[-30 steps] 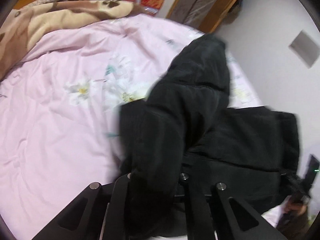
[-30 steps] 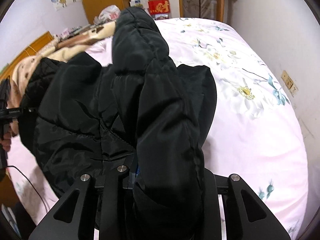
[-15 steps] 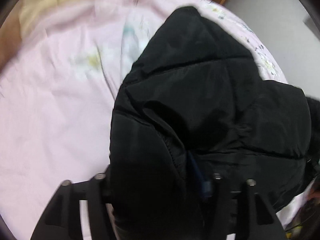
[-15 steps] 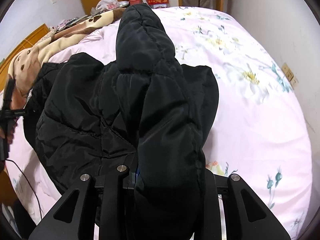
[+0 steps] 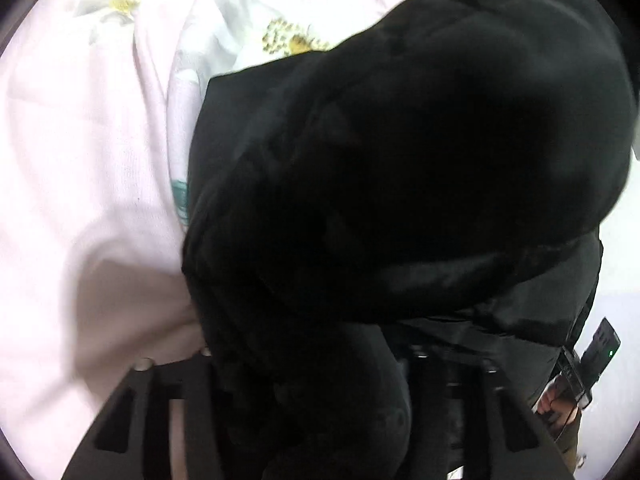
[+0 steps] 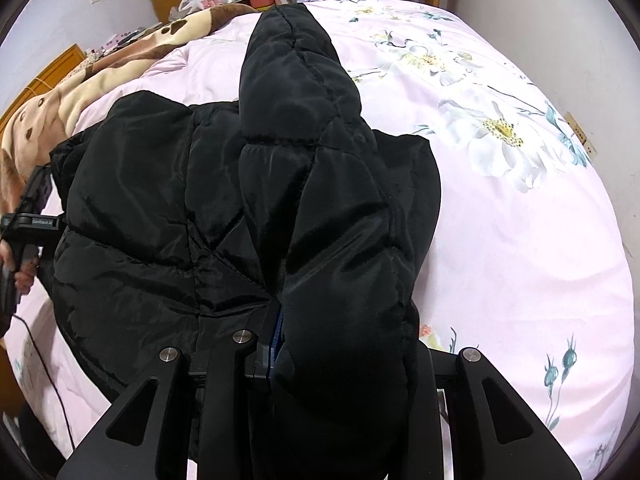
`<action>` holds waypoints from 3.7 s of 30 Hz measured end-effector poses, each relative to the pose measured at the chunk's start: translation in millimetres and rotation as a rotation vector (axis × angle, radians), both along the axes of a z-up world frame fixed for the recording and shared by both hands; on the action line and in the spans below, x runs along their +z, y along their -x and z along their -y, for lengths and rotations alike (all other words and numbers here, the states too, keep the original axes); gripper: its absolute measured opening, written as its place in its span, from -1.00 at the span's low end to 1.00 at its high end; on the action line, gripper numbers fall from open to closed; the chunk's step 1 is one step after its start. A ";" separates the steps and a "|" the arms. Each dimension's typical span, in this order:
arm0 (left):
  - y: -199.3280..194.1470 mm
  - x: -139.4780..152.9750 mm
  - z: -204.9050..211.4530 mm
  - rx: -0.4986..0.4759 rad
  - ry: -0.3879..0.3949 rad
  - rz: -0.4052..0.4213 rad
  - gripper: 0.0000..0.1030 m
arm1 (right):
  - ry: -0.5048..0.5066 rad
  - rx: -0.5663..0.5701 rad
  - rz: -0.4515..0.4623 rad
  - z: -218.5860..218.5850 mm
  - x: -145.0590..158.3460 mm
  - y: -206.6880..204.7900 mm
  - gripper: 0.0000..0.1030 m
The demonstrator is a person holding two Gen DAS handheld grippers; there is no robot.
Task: Fold large clothes
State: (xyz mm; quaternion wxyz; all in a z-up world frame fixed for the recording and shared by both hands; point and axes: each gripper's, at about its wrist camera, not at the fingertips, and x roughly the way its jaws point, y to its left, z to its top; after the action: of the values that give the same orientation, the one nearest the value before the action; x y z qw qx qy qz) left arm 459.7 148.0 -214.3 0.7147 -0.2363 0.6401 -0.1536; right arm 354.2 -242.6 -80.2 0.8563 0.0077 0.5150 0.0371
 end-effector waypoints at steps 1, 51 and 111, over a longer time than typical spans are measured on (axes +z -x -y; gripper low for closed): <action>-3.3 4.5 -1.5 0.009 -0.002 0.010 -0.28 | 0.000 -0.004 0.001 6.4 1.7 7.6 -0.41; 152.4 137.1 -93.4 0.179 -0.153 0.254 -0.78 | -0.147 0.090 0.156 -113.2 58.5 68.8 -0.50; 301.8 164.0 -26.3 0.128 -0.320 0.429 0.43 | -0.102 -0.034 0.244 -111.2 68.4 237.3 0.37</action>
State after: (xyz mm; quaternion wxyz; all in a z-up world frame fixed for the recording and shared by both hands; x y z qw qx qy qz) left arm 157.9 174.2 -50.3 0.8705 -0.1222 0.4739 -0.0517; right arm 116.9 -131.4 -11.9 0.9116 0.0556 0.4043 0.0492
